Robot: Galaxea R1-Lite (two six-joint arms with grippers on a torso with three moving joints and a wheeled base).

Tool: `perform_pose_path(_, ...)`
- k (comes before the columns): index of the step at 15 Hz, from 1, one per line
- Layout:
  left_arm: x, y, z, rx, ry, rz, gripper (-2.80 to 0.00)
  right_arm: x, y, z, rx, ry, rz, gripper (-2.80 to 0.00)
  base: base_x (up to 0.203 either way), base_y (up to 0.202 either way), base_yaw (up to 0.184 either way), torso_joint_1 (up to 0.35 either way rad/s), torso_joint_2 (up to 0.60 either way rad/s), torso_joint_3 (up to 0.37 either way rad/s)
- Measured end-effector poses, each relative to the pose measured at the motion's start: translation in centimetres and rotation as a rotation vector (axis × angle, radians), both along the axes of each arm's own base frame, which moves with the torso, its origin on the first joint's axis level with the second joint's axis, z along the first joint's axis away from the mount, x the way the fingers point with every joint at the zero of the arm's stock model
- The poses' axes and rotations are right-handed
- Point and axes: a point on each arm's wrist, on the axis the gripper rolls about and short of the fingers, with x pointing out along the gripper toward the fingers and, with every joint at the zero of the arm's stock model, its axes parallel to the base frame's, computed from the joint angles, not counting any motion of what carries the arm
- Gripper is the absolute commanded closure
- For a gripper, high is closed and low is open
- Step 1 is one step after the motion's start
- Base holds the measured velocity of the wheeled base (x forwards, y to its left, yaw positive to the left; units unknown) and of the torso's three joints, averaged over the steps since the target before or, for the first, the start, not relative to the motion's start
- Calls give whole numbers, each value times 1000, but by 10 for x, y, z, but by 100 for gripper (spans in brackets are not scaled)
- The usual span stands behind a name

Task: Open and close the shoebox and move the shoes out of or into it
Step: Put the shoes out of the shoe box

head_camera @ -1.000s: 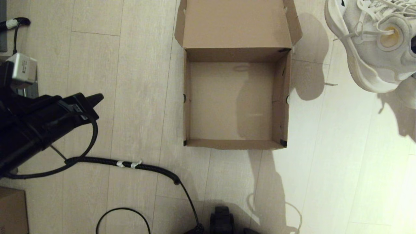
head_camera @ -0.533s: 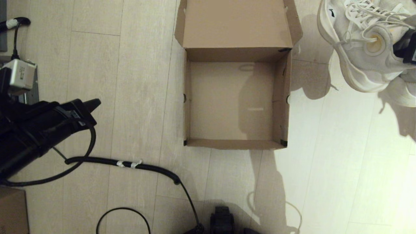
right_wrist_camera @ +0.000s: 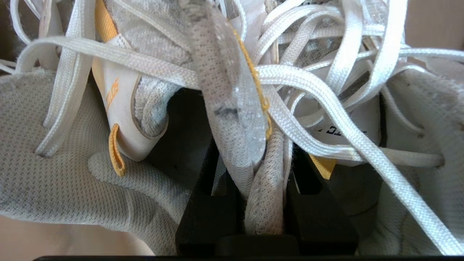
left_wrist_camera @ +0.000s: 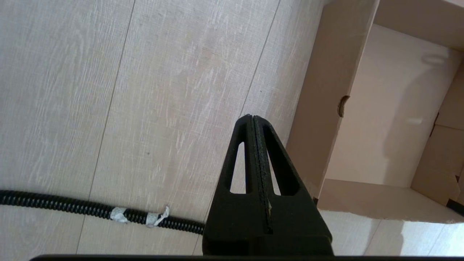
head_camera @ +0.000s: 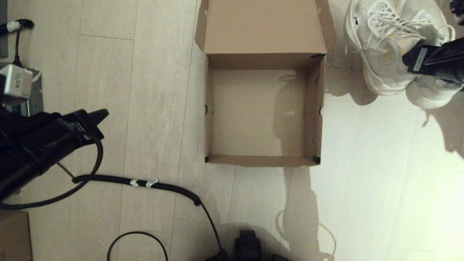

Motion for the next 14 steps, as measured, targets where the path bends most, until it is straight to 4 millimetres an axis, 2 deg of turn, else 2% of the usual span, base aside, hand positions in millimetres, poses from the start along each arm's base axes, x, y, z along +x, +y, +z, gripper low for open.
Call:
perform_pose_path(2,0,0,-1,0,2,-2,0,37,-5,-5,-14,-99,-27,0,0,0,0,0,0,0)
perform_pose_path(5,-1,0,-7,2,23,-3,0,70,-10,4,-23,-228,-46,0,0,0,0,0,0,0)
perform_pose_path(8,-2,0,-12,4,38,-3,0,88,-15,10,-30,-250,-61,0,0,0,0,0,0,0)
perform_pose_path(14,-6,1,-16,5,45,-3,0,111,-34,-8,-30,-266,-102,0,0,0,0,0,0,0)
